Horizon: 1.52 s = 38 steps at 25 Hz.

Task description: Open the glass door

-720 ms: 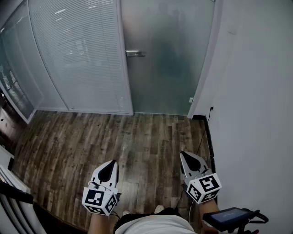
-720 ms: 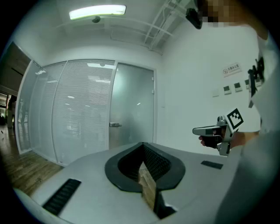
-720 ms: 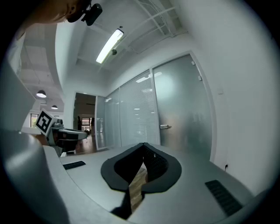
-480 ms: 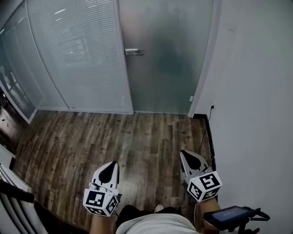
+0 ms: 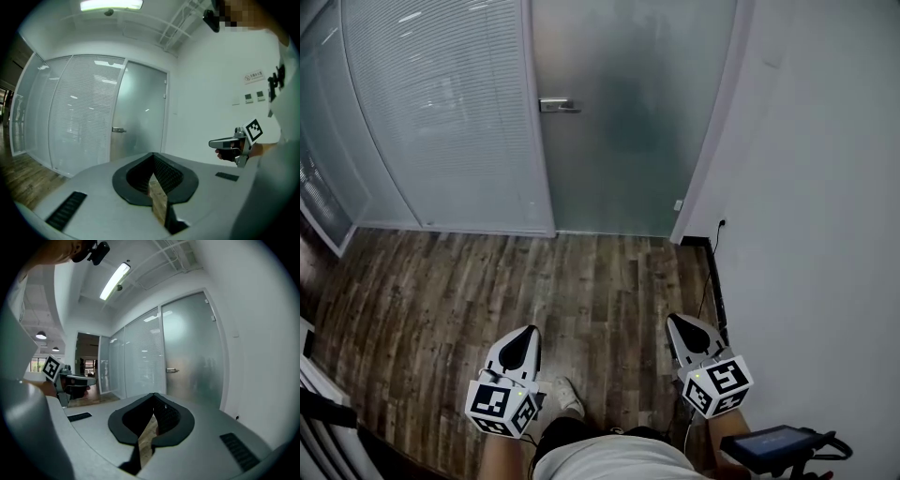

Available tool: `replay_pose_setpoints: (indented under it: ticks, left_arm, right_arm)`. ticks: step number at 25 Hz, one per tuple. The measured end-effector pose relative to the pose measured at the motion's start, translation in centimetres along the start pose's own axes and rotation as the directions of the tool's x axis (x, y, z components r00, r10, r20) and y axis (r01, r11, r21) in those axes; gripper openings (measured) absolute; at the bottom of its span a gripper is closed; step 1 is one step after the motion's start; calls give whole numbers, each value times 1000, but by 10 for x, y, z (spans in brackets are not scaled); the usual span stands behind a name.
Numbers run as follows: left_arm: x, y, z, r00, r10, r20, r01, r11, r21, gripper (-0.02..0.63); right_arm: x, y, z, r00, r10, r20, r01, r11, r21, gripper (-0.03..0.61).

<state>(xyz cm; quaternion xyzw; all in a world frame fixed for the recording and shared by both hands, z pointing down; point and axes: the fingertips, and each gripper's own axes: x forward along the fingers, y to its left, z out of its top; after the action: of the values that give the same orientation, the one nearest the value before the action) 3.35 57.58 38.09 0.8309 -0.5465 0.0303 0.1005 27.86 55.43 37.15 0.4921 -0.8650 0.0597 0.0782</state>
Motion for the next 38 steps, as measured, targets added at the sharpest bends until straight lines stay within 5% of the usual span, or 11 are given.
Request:
replay_pose_setpoints:
  ticks: [6, 19, 38]
  left_arm:
    - [55, 38, 30, 999, -32, 34, 31, 999, 25, -1]
    - [89, 210, 50, 997, 58, 40, -58, 998, -5, -1]
    - [203, 276, 67, 1000, 21, 12, -21, 1000, 7, 0]
  right_arm:
    - [63, -21, 22, 1000, -29, 3, 29, 999, -30, 2]
    - [238, 44, 70, 998, 45, 40, -43, 998, -45, 2]
    - [368, 2, 84, 996, 61, 62, -61, 998, -5, 2]
